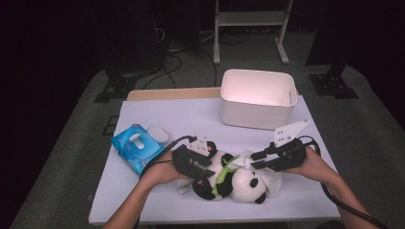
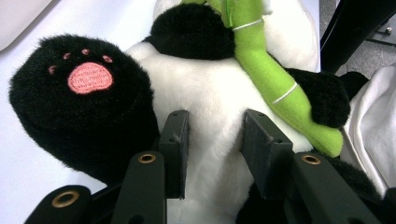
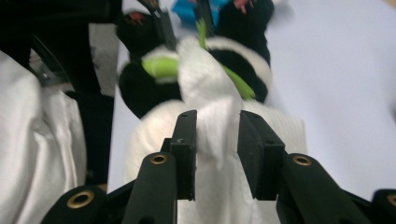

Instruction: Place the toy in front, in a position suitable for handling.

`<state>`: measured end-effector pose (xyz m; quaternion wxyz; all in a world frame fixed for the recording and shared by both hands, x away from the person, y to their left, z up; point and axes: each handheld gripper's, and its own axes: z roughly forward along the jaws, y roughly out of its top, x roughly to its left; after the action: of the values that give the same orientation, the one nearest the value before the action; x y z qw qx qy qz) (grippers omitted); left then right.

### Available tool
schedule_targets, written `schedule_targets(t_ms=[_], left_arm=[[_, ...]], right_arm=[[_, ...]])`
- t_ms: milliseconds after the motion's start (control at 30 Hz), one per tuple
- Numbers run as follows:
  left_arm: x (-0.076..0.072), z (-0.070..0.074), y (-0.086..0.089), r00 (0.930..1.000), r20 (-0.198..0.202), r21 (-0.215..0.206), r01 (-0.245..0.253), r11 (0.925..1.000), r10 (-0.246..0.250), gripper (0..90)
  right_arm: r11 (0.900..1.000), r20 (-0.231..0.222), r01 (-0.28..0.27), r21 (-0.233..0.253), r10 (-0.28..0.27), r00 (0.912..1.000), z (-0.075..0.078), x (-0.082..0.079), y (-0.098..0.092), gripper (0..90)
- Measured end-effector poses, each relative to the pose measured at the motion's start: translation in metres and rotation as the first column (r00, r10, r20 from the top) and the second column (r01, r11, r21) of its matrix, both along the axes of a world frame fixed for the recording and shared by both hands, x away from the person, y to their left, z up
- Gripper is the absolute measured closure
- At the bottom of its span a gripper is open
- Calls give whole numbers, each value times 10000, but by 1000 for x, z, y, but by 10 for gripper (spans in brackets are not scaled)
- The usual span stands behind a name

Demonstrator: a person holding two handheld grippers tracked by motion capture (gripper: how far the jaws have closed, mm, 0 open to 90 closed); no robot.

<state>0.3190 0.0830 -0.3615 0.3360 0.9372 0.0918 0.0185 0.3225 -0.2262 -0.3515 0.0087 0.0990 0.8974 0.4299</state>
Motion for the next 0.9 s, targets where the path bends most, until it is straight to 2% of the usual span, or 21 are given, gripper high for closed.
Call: schedule_targets(t_ms=[67, 167, 200, 300, 333, 467, 700, 767, 900], left_arm=[[0, 0, 0, 10000, 14, -13, 29, 10000, -29, 611], [0, 0, -1, 10000, 13, -6, 35, 10000, -35, 611], [0, -1, 0, 10000, 62, 104, 37, 9999, -38, 610], [1, -1, 1, 10000, -21, -50, -11, 10000, 11, 611], [1, -2, 2, 10000, -36, -77, -5, 10000, 5, 611], [2, -2, 3, 10000, -47, -161, -37, 9999, 36, 611], [2, -2, 2, 10000, -66, -150, -70, 9999, 69, 611], [1, -2, 1, 10000, -64, -93, -23, 10000, 23, 612], [2, -1, 0, 10000, -49, -17, 46, 10000, -46, 612]], right_arm=[[9999, -93, 34, -153, -35, 10000, -6, 2, 4, 657], [9999, -436, -76, -101, 72, 9990, -14, 6, 15, 677], [9998, -434, -141, -101, 137, 9990, -16, 7, 19, 703], [9995, -312, -315, 25, 315, 9990, -15, 7, 22, 831], [9994, -265, -354, 23, 355, 9990, -14, 6, 21, 847], [9996, -224, -193, -199, 189, 9996, -17, 3, 9, 864], [9970, -705, 747, -197, -759, 9946, -39, 1, -28, 868], [9965, -707, 823, -144, -832, 9940, -42, 0, -31, 868], [9978, -443, 662, -69, -665, 9968, -35, -2, -24, 868]])
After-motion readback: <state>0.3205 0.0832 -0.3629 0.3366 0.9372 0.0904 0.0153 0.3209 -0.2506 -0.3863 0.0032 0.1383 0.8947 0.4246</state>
